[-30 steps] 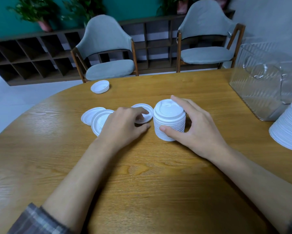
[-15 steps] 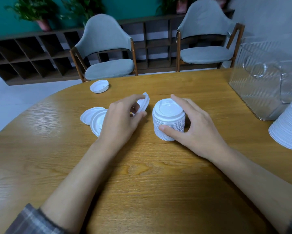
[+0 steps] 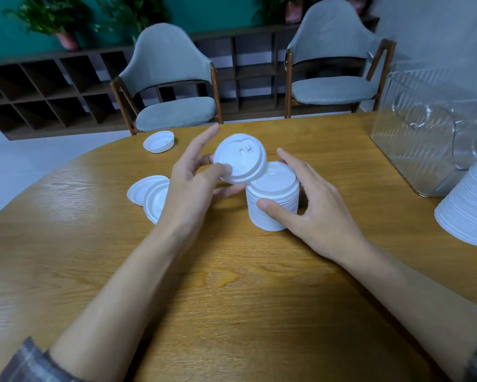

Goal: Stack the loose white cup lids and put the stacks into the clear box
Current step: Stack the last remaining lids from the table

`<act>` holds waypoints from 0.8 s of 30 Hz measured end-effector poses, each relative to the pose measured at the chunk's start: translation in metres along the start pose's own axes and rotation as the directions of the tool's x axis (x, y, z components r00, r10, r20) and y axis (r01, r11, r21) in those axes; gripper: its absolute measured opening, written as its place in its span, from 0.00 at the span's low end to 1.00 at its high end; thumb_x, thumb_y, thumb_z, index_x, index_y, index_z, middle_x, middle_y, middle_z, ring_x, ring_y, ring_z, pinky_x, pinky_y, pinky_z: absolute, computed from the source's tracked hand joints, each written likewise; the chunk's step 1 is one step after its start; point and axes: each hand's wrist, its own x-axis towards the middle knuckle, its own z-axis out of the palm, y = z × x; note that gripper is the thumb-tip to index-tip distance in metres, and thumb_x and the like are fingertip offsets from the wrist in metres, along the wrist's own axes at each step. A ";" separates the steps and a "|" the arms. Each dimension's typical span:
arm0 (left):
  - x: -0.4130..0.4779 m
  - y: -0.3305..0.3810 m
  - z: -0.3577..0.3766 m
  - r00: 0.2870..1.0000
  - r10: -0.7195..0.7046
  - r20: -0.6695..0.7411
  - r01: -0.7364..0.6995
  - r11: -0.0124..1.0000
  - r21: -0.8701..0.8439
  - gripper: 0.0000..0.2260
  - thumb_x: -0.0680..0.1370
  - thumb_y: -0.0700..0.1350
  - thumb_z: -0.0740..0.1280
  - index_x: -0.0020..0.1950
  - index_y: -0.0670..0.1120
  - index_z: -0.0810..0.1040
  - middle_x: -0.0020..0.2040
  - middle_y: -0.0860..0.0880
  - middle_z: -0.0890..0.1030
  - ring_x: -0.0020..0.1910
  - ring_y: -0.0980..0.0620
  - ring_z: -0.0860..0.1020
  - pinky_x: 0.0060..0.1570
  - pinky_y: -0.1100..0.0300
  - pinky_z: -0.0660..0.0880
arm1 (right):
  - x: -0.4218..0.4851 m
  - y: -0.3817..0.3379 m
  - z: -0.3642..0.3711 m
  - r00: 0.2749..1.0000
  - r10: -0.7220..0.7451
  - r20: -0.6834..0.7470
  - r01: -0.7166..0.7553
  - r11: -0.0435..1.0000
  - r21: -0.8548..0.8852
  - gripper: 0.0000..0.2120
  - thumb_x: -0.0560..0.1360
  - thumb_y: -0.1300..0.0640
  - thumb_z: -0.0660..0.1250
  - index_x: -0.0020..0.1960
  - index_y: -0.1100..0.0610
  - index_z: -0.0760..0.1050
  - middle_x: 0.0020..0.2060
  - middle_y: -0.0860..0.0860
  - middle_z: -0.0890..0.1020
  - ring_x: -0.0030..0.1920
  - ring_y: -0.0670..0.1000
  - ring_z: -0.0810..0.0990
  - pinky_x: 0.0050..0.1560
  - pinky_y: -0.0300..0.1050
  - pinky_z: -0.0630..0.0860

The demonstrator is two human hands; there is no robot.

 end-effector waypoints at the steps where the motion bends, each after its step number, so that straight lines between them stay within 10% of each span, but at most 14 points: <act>1: 0.000 0.000 0.000 1.000 0.002 0.024 -0.003 1.000 0.029 0.26 0.78 0.33 0.68 0.72 0.56 0.79 0.60 0.37 0.79 0.55 0.44 0.84 0.50 0.50 0.84 | 0.000 0.000 0.000 1.000 -0.002 0.002 0.002 1.000 0.002 0.41 0.75 0.37 0.72 0.82 0.42 0.59 0.69 0.35 0.71 0.66 0.32 0.68 0.61 0.20 0.61; 9: -0.004 -0.006 0.002 0.996 0.049 0.080 -0.076 0.918 0.390 0.13 0.77 0.54 0.76 0.61 0.56 0.84 0.41 0.51 0.78 0.39 0.52 0.76 0.43 0.62 0.74 | 0.000 -0.001 0.001 0.999 -0.033 0.003 0.033 0.999 0.014 0.39 0.76 0.39 0.73 0.82 0.43 0.59 0.71 0.36 0.70 0.67 0.28 0.66 0.63 0.20 0.60; 15: -0.007 -0.010 0.000 0.991 0.082 0.108 -0.130 0.807 0.576 0.26 0.66 0.71 0.76 0.54 0.56 0.81 0.38 0.55 0.81 0.35 0.58 0.76 0.40 0.59 0.76 | -0.001 -0.001 0.000 0.999 -0.039 -0.009 0.040 0.999 0.019 0.37 0.75 0.40 0.74 0.79 0.45 0.64 0.71 0.38 0.73 0.68 0.32 0.69 0.63 0.23 0.62; 19: -0.006 -0.007 -0.001 0.975 -0.001 0.224 -0.104 0.882 0.460 0.25 0.73 0.57 0.78 0.69 0.57 0.78 0.63 0.58 0.82 0.61 0.63 0.80 0.60 0.62 0.77 | -0.001 -0.002 0.001 0.999 -0.038 0.003 0.038 0.999 0.019 0.37 0.74 0.38 0.72 0.80 0.44 0.64 0.70 0.38 0.73 0.68 0.32 0.69 0.63 0.23 0.62; 24: -0.005 -0.005 -0.001 0.966 0.036 0.258 -0.124 0.935 0.333 0.26 0.73 0.42 0.81 0.70 0.48 0.79 0.61 0.52 0.85 0.61 0.57 0.83 0.61 0.61 0.78 | -0.001 -0.002 0.000 1.000 -0.022 0.017 0.021 0.999 0.036 0.42 0.74 0.36 0.72 0.82 0.40 0.58 0.73 0.36 0.70 0.69 0.31 0.67 0.64 0.23 0.62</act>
